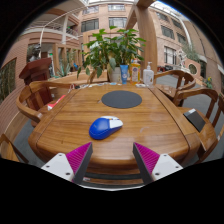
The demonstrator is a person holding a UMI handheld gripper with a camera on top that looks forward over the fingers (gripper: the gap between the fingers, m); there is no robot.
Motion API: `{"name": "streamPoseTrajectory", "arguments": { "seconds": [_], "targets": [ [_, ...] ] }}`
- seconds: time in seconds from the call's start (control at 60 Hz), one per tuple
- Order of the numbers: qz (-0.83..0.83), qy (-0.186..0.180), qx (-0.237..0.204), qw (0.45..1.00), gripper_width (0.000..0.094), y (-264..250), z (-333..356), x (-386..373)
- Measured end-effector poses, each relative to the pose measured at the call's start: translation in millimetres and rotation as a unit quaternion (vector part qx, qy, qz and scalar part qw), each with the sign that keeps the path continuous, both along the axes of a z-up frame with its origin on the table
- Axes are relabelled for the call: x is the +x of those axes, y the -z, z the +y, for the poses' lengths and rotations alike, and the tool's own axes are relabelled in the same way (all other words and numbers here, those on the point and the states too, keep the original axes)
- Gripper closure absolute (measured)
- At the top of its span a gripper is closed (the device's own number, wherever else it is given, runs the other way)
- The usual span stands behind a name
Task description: Arrange mouse
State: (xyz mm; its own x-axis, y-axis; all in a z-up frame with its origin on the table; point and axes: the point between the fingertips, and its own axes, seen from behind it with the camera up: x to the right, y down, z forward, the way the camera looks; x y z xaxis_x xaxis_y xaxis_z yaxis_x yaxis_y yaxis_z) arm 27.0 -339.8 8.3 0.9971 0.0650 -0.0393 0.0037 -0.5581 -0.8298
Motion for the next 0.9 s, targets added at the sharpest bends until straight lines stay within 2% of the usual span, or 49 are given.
{"name": "streamPoseTrajectory", "arguments": {
  "seconds": [0.083,0.15,0.283,0.3,0.417,0.467,0.533,0.583,0.783,0.833,0.85,0.9],
  "targets": [
    [0.002,-0.011,0.015,1.0,0.0099,-2.4,21.8,-26.0],
    [0.004,-0.015,0.008,1.0,0.0098,3.3,37.2,-40.5],
    [-0.004,0.004,-0.012,1.0,0.0083,16.9,69.8,-46.1],
    [0.005,-0.01,-0.016,1.0,0.0088,5.5,72.2,-29.5],
    [-0.008,0.007,-0.011,1.0,0.013,12.9,103.2,-40.6],
    [-0.013,0.01,-0.013,1.0,0.0191,9.9,109.7,-38.7],
    [-0.034,0.027,-0.008,0.999,0.0325,21.6,128.7,-47.2],
    [-0.036,0.022,-0.009,0.999,0.0426,15.3,129.9,-35.9],
    [-0.051,0.007,-0.001,0.999,0.0563,14.5,134.4,-41.2],
    [-0.053,-0.007,-0.001,0.999,0.0569,8.7,134.3,-33.6],
    [-0.063,0.0,0.007,0.998,0.0568,17.4,132.2,-51.9],
    [-0.053,-0.025,0.012,0.998,0.0567,1.4,131.8,-49.7]
  ]
}}
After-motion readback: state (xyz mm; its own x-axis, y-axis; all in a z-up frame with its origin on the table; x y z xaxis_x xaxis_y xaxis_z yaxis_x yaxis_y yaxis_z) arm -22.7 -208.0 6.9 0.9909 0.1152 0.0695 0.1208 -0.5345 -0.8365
